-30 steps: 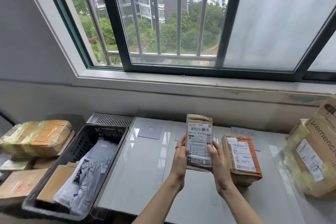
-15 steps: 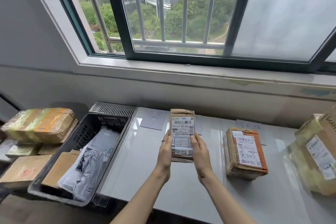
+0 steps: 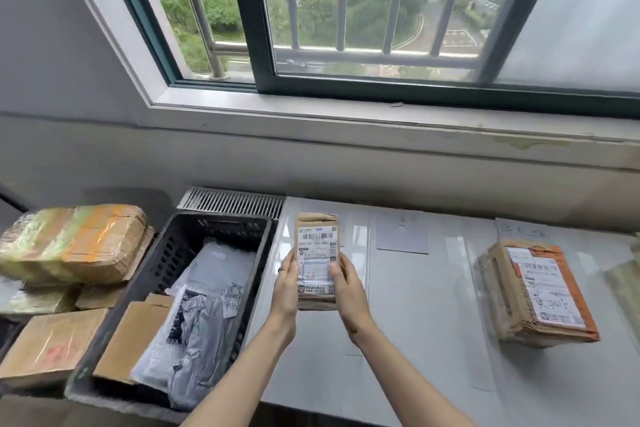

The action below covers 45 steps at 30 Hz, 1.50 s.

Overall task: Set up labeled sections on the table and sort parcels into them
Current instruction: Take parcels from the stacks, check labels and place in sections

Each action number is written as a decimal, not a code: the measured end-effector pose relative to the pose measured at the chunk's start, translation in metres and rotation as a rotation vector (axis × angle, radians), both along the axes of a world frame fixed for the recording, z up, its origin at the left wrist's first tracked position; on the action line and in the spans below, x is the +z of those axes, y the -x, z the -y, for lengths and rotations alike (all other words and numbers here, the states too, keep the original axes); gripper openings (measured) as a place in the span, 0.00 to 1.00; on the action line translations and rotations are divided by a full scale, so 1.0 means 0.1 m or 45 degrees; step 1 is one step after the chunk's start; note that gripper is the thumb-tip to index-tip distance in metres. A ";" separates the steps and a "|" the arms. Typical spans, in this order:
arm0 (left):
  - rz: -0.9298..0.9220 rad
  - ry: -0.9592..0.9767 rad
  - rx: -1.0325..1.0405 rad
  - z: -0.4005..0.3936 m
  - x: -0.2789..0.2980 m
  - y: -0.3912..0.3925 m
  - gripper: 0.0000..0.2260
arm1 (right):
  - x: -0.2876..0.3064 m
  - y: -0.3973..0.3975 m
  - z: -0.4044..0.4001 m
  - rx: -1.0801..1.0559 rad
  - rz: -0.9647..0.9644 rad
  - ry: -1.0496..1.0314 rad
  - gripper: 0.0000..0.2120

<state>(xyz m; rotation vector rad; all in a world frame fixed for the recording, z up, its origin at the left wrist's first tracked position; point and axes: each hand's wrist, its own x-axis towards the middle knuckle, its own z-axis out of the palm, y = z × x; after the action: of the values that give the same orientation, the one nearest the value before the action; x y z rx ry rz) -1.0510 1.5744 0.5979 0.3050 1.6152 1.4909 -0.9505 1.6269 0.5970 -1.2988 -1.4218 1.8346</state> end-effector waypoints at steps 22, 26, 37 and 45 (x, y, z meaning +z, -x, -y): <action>-0.009 0.160 -0.055 -0.01 -0.84 0.65 0.15 | -0.86 0.71 0.11 -0.083 0.122 0.174 0.18; -0.014 0.143 -0.069 -0.03 -0.88 0.66 0.15 | -0.93 0.70 0.11 -0.078 0.120 0.192 0.17; -0.090 0.172 -0.037 -0.04 -0.90 0.64 0.14 | -1.01 0.72 0.14 -0.038 0.137 0.128 0.20; -0.161 0.216 0.081 -0.05 -0.76 0.60 0.19 | -0.89 0.71 0.09 -0.071 0.172 0.089 0.25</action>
<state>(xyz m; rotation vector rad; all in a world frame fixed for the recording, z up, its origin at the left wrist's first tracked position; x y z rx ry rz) -1.1115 1.5789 0.5224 0.2587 1.8550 1.3939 -1.0210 1.6184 0.5085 -1.5071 -1.3856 1.8042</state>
